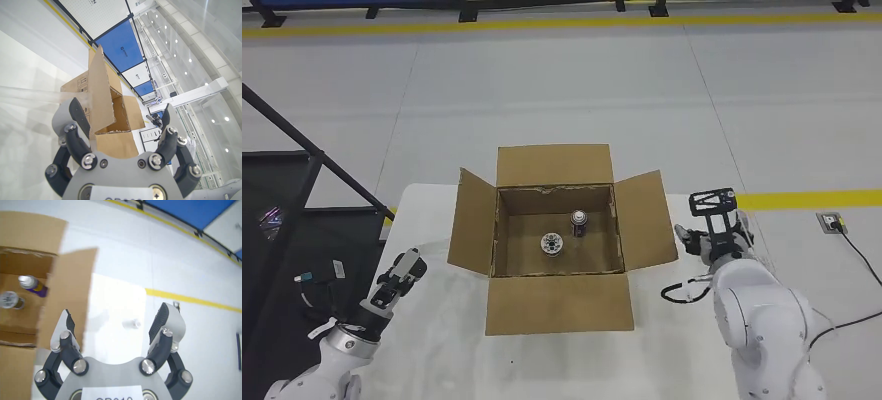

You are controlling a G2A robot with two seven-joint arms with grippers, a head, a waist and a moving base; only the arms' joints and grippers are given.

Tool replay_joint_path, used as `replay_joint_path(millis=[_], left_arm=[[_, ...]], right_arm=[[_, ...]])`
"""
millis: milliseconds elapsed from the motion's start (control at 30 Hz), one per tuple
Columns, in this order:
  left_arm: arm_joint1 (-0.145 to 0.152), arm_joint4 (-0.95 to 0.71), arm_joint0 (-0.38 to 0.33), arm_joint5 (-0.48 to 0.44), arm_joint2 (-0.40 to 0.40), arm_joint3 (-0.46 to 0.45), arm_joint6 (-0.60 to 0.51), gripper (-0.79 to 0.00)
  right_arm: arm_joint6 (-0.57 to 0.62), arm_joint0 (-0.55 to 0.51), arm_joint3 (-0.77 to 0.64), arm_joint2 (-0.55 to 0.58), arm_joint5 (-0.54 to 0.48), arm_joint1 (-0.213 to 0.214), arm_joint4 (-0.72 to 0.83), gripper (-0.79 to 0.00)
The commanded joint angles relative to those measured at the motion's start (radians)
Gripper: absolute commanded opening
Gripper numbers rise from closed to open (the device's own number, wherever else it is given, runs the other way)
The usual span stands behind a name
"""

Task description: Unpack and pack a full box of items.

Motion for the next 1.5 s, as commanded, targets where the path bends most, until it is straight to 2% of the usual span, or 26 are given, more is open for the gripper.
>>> replay_joint_path(millis=[0,133,233,333,667,800,900,967,1000,1033,1100,1200,1367,1467], left_arm=[[0.0,0.0,0.0,0.0,0.0,0.0,0.0,0.0],[0.0,0.0,0.0,0.0,0.0,0.0,0.0,0.0],[0.0,0.0,0.0,0.0,0.0,0.0,0.0,0.0],[0.0,0.0,0.0,0.0,0.0,0.0,0.0,0.0],[0.0,0.0,0.0,0.0,0.0,0.0,0.0,0.0],[0.0,0.0,0.0,0.0,0.0,0.0,0.0,0.0],[0.0,0.0,0.0,0.0,0.0,0.0,0.0,0.0],[0.0,0.0,0.0,0.0,0.0,0.0,0.0,0.0],[0.0,0.0,0.0,0.0,0.0,0.0,0.0,0.0],[0.0,0.0,0.0,0.0,0.0,0.0,0.0,0.0],[0.0,0.0,0.0,0.0,0.0,0.0,0.0,0.0],[0.0,0.0,0.0,0.0,0.0,0.0,0.0,0.0],[0.0,0.0,0.0,0.0,0.0,0.0,0.0,0.0],[0.0,0.0,0.0,0.0,0.0,0.0,0.0,0.0]], right_arm=[[-0.006,-0.012,0.039,0.032,0.0,0.001,0.054,0.0],[-0.022,0.012,0.158,0.067,0.006,0.002,0.102,0.0],[-0.087,0.022,0.238,0.102,0.004,0.004,0.17,-0.151],[-0.118,0.044,0.312,0.124,-0.014,0.007,0.208,-0.228],[-0.17,0.14,0.526,0.163,-0.047,0.019,0.277,-0.277],[-0.17,0.162,0.566,0.162,-0.043,0.023,0.275,-0.332],[-0.151,0.18,0.589,0.16,-0.034,0.027,0.259,-0.449],[-0.148,0.189,0.596,0.152,-0.026,0.027,0.258,-0.588],[-0.148,0.191,0.599,0.151,-0.022,0.028,0.255,-0.748],[-0.151,0.192,0.598,0.151,-0.018,0.029,0.254,-0.785],[-0.161,0.187,0.571,0.147,-0.012,0.029,0.253,-0.785],[-0.183,0.152,0.46,0.131,0.001,0.029,0.247,-0.785],[-0.209,0.067,0.141,0.079,0.038,0.027,0.185,-0.785],[-0.266,0.026,-0.022,0.019,0.033,0.023,0.161,-0.785]])
